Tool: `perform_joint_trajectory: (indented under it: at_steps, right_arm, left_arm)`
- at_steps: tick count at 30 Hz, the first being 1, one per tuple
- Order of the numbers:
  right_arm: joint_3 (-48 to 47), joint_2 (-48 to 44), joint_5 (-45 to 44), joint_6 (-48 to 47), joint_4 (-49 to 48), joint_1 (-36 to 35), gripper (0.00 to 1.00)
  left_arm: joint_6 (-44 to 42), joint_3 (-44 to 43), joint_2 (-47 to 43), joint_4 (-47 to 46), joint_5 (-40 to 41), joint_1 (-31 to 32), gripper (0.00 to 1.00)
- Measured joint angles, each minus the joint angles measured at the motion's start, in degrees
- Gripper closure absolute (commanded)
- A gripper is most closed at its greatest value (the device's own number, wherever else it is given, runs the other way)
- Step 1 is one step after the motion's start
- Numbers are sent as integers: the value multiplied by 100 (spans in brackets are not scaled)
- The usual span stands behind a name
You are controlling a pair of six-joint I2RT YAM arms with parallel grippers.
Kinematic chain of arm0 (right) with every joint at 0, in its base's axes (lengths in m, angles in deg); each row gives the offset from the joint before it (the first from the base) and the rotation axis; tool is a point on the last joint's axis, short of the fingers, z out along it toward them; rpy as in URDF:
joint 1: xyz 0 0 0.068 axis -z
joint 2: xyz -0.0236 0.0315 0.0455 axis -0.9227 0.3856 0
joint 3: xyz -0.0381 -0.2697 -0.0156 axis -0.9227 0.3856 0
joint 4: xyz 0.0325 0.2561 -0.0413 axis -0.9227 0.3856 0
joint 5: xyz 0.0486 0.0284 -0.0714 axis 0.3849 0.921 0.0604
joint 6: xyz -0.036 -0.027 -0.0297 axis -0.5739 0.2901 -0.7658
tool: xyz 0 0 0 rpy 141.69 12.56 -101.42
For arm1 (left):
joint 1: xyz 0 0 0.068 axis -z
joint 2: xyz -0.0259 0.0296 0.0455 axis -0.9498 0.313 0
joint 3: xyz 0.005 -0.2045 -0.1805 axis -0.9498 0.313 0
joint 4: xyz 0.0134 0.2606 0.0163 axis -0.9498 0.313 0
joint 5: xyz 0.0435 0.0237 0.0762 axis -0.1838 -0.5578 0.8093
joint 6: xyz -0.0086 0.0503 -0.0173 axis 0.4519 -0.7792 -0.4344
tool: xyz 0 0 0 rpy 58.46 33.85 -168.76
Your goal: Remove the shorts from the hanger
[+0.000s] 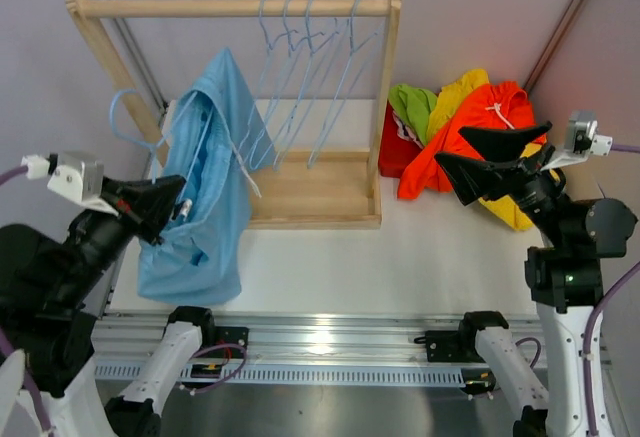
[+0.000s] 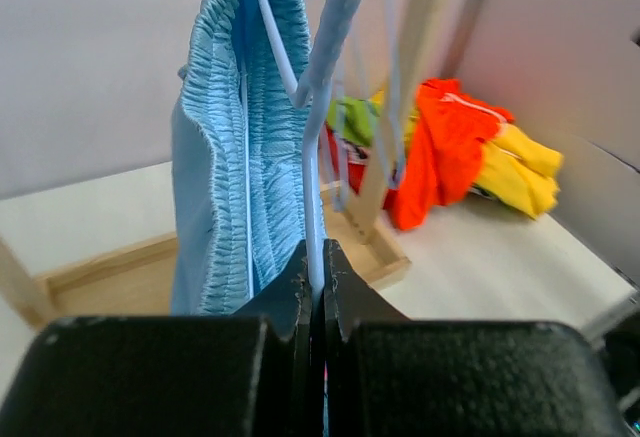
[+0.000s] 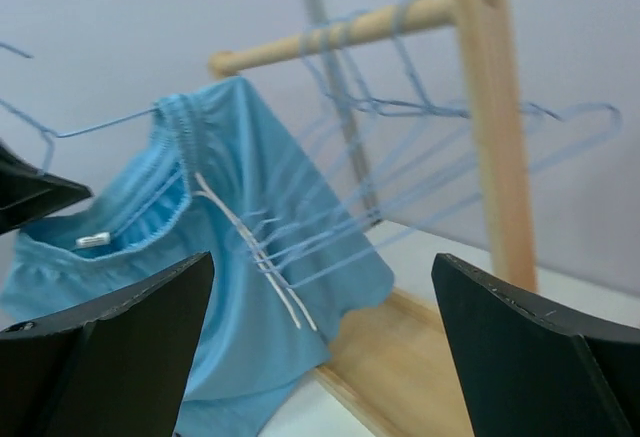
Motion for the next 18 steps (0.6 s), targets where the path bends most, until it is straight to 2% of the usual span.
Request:
perform_joint_trajectory:
  at_steps: [6,9,12,16,18]
  right_arm:
    - [-1609,942,1099,37,-15,-634,0]
    - [-2404,1460,1344,-166,273,-1357,0]
    - [-3067,1963,1316,-654,817,-2194,1]
    - [-3773,2723,861,-1521,1685,-3373,1]
    - [-3866,3008,662,-1808,1882,-3650,1]
  left_arm:
    - [-13,164,-446,-28,-846,245,100]
    - [-55,37,-404,-26,-1029,446,100]
    - [-107,-308,-278,50,-1036,713,100]
    - [-199,-861,-131,70,-979,1207,100]
    - [-227,-1032,-127,72,-955,1397,100]
